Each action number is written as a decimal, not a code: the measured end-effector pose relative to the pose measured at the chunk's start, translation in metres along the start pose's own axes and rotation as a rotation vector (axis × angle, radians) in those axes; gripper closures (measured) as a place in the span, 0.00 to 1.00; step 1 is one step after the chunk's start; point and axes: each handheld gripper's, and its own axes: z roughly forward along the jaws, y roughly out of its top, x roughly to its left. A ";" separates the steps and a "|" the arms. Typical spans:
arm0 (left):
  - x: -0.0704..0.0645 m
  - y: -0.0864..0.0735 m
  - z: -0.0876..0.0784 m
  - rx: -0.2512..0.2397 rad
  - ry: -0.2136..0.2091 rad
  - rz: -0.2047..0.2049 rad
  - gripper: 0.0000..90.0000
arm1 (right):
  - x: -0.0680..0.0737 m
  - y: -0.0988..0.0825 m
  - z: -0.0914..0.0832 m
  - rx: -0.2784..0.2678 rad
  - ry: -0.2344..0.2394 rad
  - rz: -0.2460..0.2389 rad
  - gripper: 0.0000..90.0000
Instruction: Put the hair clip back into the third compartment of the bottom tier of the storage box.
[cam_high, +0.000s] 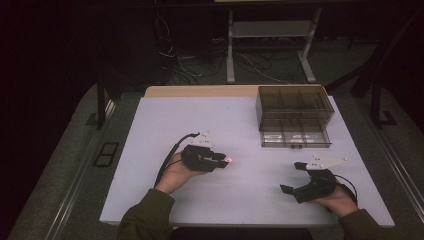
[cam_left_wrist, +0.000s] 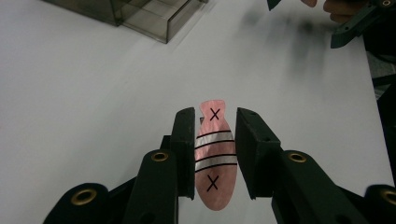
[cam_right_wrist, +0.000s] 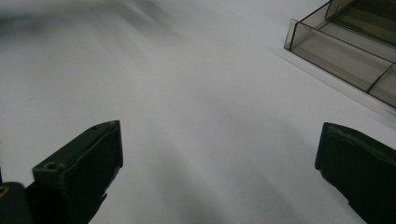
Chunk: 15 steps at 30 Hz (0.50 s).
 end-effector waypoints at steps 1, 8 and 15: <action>0.000 0.000 0.000 0.000 0.000 0.000 0.76 | 0.000 0.000 0.000 0.000 0.000 0.000 0.00; -0.003 0.009 0.013 0.008 -0.029 0.024 0.76 | -0.001 0.000 0.000 0.001 0.001 0.001 0.00; -0.009 0.018 0.031 0.023 -0.067 0.055 0.76 | -0.001 0.000 -0.001 -0.001 0.001 0.004 0.00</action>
